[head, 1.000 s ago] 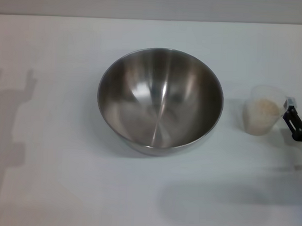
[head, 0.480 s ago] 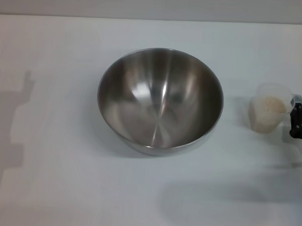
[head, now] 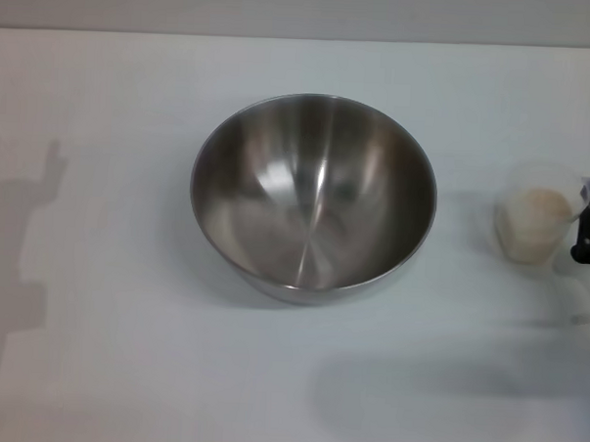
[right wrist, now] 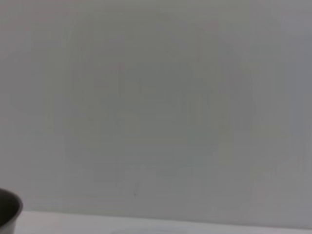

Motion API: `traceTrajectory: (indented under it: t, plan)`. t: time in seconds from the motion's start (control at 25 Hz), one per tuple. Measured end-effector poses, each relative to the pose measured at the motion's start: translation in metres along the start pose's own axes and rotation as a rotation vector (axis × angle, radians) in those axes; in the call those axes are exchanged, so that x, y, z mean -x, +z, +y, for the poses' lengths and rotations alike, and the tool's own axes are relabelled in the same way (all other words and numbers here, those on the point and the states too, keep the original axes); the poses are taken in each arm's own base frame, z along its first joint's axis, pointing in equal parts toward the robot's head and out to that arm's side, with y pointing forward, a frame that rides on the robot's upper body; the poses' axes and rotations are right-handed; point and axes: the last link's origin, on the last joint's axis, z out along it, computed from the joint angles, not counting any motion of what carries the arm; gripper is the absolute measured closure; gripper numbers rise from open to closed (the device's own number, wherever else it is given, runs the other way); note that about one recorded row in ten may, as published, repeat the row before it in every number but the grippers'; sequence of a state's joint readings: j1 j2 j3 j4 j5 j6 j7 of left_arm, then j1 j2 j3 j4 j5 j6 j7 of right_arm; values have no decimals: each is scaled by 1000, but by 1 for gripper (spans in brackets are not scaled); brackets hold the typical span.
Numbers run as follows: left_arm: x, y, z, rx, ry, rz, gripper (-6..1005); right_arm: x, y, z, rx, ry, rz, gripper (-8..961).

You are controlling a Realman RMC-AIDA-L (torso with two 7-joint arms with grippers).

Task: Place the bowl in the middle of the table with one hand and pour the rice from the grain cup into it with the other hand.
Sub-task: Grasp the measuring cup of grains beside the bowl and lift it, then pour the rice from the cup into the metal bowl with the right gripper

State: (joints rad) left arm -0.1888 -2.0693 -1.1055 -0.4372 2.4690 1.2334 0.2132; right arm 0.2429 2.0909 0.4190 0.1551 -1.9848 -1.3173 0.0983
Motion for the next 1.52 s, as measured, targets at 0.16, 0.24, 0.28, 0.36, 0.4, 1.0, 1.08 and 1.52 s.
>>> traceTrajectory:
  t: [0.16,0.24,0.28,0.36,0.4,1.0,1.08,1.52]
  plan:
    - [0,0,0,-1,1,-2,186,9,-3,-1,-10,4,-65,935]
    - [1,-1,1,8,4,-6,186,22,-5,-2,-16,10,-159,935]
    - [1,-1,1,8,4,-6,186,22,-5,-2,-16,10,-159,935]
    - [2,-3,3,16,5,-10,186,33,-1,-2,-11,11,-228,935]
    - [4,-7,6,30,4,-18,186,44,6,0,2,8,-288,935]
    - [10,-33,16,97,-88,-39,186,93,78,65,110,-440,-486,936]
    - [10,-33,15,96,-87,-40,186,93,79,70,114,-485,-488,935]
    - [10,-33,16,96,-90,-41,186,85,79,110,141,-1019,-519,935]
